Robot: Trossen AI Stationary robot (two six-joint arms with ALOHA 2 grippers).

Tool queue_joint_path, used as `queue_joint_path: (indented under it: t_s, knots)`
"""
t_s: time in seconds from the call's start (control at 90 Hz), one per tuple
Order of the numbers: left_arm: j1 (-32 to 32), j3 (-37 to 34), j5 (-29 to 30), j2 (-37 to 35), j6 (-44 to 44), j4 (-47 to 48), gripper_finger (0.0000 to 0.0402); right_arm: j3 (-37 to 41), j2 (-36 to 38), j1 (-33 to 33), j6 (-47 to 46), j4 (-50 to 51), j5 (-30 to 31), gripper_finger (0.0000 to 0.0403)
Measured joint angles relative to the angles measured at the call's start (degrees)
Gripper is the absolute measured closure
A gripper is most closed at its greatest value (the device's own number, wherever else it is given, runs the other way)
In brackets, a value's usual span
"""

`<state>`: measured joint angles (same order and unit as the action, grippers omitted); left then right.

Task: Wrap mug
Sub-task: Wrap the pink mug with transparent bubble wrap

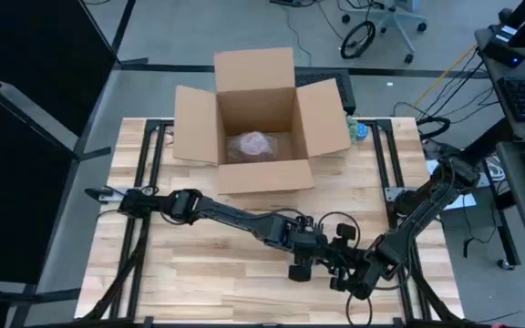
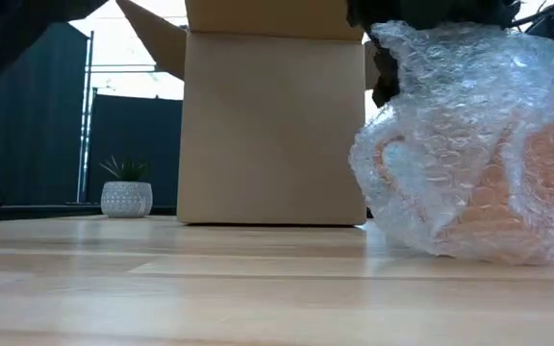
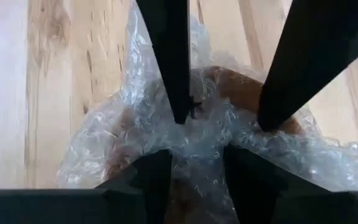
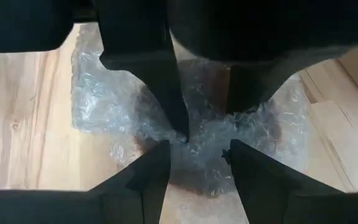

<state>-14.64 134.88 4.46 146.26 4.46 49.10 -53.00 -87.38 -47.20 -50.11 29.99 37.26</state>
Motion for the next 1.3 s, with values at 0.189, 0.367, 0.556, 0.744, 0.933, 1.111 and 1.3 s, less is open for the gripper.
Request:
queue_joint_path:
  t_s: [0.189, 0.367, 0.556, 0.744, 0.933, 1.111, 1.3]
  knots:
    - [-0.3, -0.1, 0.3, -0.4, -0.2, -1.5, 0.0268, -5.9, 1.7, -0.9, 3.6, 5.4, -1.8, 0.0239]
    - [-0.4, 0.1, 0.3, -0.7, -0.5, -1.8, 0.0268, -8.4, 1.8, -0.5, 4.7, 8.7, -0.3, 0.0242]
    - [-0.4, 0.2, 0.3, -0.7, -0.4, -0.9, 0.0268, -4.8, 1.7, 0.5, 0.9, 8.3, 2.8, 0.025]
    - [-0.9, 0.2, 0.3, -0.7, -1.6, -0.8, 0.0268, 0.4, 1.7, 0.2, 0.2, 3.3, 2.6, 0.0254]
    - [-1.0, 0.1, 0.4, -0.7, -2.0, -1.7, 0.0268, 1.0, 1.9, 0.5, 0.8, 2.8, 0.6, 0.0255]
    - [-1.2, 0.1, 0.4, -0.7, -2.2, -1.7, 0.0268, -5.6, 4.3, -2.1, 1.5, 12.1, -2.5, 0.0255]
    - [-1.6, 0.1, -0.3, -0.7, -3.8, -1.8, 0.0268, -4.7, 4.7, -5.7, -9.5, 18.6, -6.1, 0.0255]
